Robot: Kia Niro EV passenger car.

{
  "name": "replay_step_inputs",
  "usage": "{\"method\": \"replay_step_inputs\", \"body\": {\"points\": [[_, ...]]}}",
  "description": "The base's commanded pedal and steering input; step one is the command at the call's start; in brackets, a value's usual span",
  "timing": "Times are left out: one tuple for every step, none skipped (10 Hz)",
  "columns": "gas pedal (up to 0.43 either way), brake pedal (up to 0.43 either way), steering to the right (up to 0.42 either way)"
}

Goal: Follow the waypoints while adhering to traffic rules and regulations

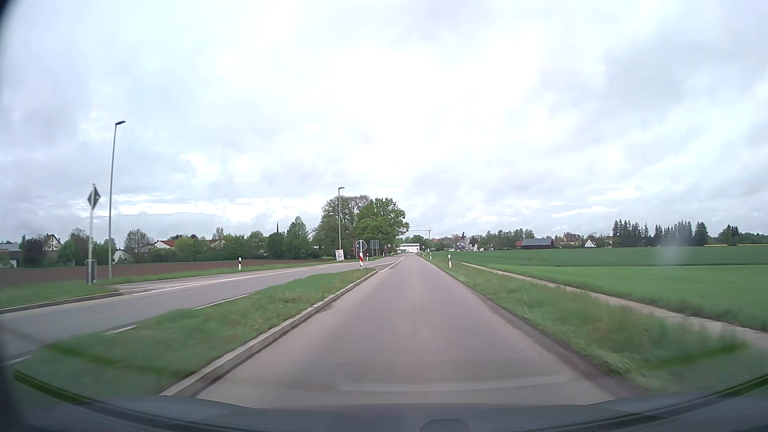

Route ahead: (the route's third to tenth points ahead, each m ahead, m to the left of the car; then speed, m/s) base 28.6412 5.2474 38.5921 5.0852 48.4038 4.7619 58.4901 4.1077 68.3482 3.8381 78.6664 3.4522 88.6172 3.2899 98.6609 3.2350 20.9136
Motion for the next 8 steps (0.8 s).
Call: {"method": "replay_step_inputs", "body": {"points": [[0.169, 0.000, -0.001], [0.169, 0.000, -0.001], [0.169, 0.000, -0.001], [0.169, 0.000, -0.001], [0.157, 0.000, 0.000], [0.157, 0.000, 0.000], [0.157, 0.000, 0.000], [0.157, 0.000, 0.000]]}}
